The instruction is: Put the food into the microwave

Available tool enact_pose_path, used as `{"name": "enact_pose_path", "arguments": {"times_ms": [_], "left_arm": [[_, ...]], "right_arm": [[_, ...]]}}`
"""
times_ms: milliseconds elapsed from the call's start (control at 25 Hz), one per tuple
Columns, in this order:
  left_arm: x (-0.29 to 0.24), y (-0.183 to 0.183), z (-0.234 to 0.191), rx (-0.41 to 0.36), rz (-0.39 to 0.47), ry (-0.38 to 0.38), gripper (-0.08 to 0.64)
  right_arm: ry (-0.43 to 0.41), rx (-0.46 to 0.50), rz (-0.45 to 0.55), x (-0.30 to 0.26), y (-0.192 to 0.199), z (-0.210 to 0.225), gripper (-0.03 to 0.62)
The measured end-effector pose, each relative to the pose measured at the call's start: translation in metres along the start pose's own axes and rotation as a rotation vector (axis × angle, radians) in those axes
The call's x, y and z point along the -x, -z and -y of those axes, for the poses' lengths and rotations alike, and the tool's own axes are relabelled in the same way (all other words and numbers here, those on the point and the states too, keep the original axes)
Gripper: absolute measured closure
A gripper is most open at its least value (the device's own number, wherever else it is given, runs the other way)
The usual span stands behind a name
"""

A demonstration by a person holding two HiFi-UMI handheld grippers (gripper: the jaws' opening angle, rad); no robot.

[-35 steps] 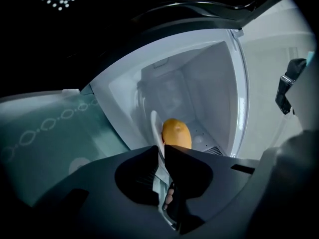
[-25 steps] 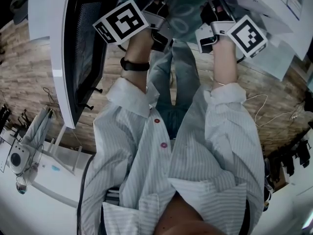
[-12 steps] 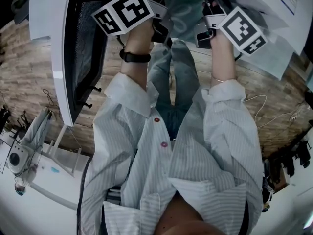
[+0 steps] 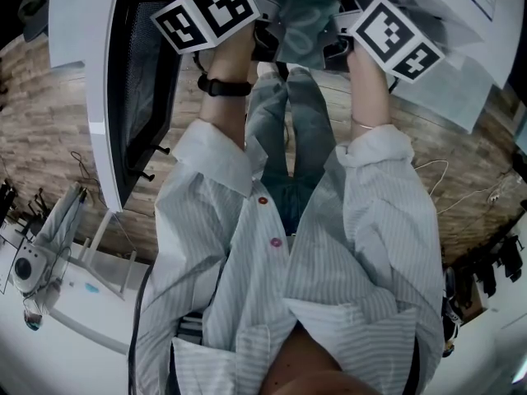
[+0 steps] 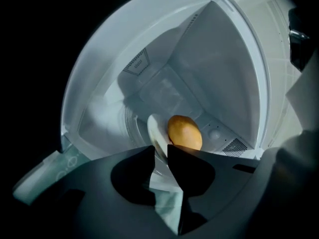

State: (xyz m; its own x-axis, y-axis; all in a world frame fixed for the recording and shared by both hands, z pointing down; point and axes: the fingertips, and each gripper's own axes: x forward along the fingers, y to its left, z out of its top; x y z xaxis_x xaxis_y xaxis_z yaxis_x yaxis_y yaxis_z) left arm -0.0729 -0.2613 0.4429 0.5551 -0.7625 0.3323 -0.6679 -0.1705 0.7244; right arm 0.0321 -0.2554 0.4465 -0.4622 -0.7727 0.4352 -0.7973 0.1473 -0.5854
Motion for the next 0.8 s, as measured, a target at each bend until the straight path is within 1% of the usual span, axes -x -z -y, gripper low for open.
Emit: {"name": "enact_pose_path", "arguments": {"times_ms": [200,320,480,600,680,800], "left_arm": [[-0.0034,-0.004,0.0011,-0.126,-0.02,-0.064,0.454],[-0.0057,-0.005,0.0009,-0.17,-0.027,-0.082,0.434],[-0.007,-0.0037,0.0022,-0.229,-0.054,-0.093,0.425],[-0.0056,-0.0024,0.0029,-0.249,-0.064,-0.1,0.42],[-0.0029,-0.0041,0.0003,-0.256,-0.063,-0.114,0.399],[0.0014,-0.0069,-0.0042,-0.235,-0.057,-0.111,0.396]], "right_arm": [[0.014,0.038,-0.005,-0.0044,-0.0023,-0.0016,0.468],[0.038,0.069,-0.005,-0.0061,-0.0028,-0.0012,0.46],[0.064,0.112,-0.014,-0.0059,-0.0035,-0.0007,0.444],[0.087,0.159,-0.023,-0.0047,-0.0026,0.0001,0.425],[0.106,0.201,-0.029,-0.004,-0.0014,0.001,0.42],[0.104,0.22,-0.029,-0.0026,-0.0013,-0.0005,0.419]]}}
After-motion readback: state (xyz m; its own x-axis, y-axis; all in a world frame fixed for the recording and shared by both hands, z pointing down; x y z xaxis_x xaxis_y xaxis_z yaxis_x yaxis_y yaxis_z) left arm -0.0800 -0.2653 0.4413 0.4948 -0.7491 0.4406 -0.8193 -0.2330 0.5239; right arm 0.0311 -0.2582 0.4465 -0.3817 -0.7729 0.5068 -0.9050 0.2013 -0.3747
